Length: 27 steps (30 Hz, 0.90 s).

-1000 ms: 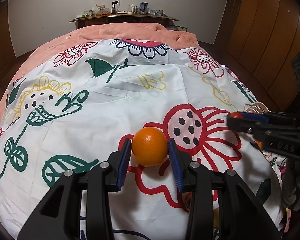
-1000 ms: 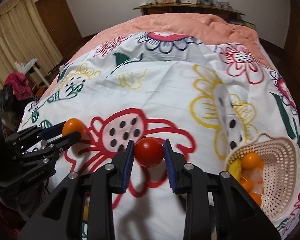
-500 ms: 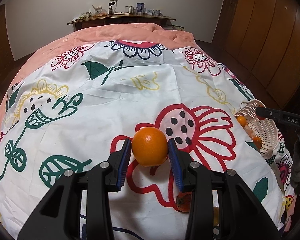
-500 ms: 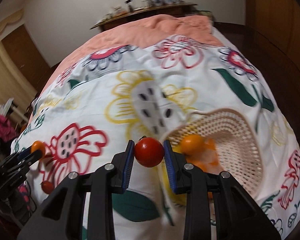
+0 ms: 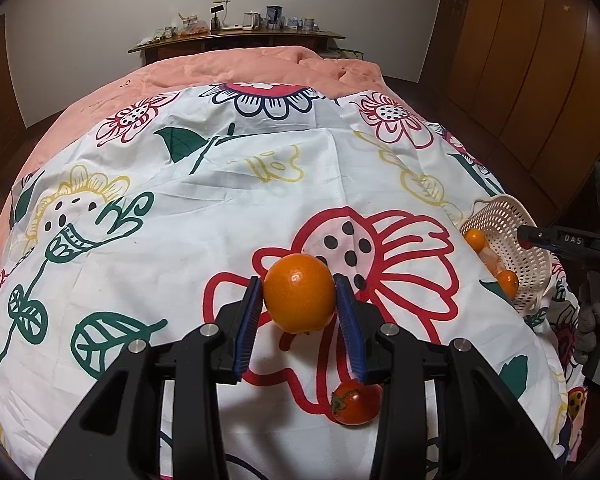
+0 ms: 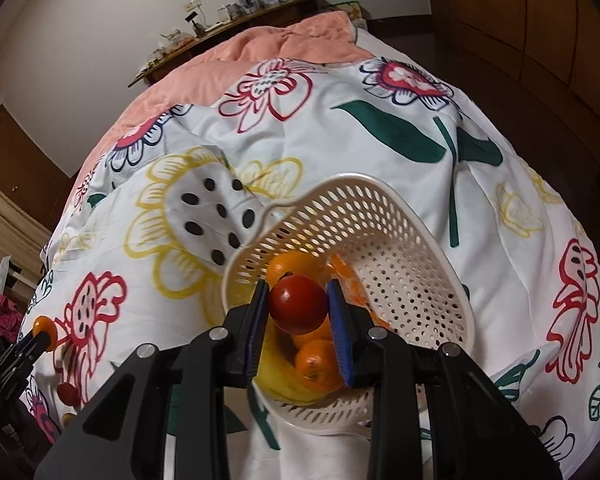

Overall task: Organize fruits
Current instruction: 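Carry the tomato with the right gripper over the basket while the left gripper holds the orange, then open the right gripper to drop the red tomato into the basket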

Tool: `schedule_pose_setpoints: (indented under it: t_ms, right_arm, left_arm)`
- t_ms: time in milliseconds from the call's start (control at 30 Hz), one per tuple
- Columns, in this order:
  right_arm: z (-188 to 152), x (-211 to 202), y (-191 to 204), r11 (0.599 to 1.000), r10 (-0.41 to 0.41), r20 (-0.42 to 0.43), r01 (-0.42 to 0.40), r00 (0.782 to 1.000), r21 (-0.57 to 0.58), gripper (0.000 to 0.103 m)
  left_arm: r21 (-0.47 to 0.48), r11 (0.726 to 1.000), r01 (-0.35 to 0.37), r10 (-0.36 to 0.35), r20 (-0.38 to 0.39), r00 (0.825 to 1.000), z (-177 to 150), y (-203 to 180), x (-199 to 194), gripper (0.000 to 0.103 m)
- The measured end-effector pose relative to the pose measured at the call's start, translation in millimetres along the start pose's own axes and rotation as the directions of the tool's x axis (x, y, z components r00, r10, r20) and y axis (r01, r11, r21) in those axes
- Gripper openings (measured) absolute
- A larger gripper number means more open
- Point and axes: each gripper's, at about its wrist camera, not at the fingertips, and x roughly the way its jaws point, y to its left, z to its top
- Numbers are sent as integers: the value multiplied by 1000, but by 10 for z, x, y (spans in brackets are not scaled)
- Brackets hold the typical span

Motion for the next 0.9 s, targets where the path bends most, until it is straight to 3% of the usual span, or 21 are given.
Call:
schedule_pose_setpoints:
  t_ms: [600, 733, 900]
  right_arm:
    - [-60, 72, -81, 1000, -14, -4, 14, 1000, 19, 32]
    - [-73, 38, -79, 1000, -13, 9, 13, 1000, 27, 41]
    - [-77, -21, -144, 999, -16, 38, 14, 999, 52, 41]
  left_arm:
    - [7, 1000, -1, 1, -6, 1000, 4, -66, 13, 39]
    - [11, 1000, -1, 1, -5, 1000, 6, -86, 13, 39]
    - [27, 1000, 3, -3, 0, 1000, 47, -183, -10, 39]
